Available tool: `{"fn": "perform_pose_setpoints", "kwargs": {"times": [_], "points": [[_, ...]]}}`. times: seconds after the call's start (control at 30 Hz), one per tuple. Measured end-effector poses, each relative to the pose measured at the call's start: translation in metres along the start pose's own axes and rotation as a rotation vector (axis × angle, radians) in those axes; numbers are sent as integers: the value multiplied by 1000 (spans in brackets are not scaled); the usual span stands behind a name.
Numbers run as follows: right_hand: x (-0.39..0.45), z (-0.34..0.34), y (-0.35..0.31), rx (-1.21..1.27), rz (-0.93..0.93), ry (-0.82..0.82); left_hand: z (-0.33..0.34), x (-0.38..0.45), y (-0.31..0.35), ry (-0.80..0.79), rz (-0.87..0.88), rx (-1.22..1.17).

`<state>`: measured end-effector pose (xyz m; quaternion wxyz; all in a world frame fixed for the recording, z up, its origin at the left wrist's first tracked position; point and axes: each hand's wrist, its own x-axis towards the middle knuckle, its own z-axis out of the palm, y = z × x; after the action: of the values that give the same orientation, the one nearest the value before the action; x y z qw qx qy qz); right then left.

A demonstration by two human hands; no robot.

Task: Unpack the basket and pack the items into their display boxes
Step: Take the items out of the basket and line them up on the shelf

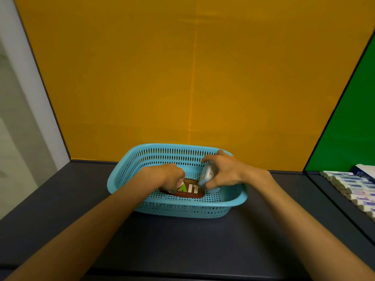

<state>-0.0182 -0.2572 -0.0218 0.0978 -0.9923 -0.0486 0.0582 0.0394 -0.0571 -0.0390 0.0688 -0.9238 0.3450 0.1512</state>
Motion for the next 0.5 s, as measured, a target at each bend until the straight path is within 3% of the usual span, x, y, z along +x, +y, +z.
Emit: {"fn": "perform_pose_setpoints", "kwargs": {"times": [0.23, 0.5], "points": [[2, -1, 2, 406, -41, 96, -2, -12, -9, 97, -91, -178], [2, -4, -8, 1390, 7, 34, -1, -26, -35, 334, -164, -669]]}}
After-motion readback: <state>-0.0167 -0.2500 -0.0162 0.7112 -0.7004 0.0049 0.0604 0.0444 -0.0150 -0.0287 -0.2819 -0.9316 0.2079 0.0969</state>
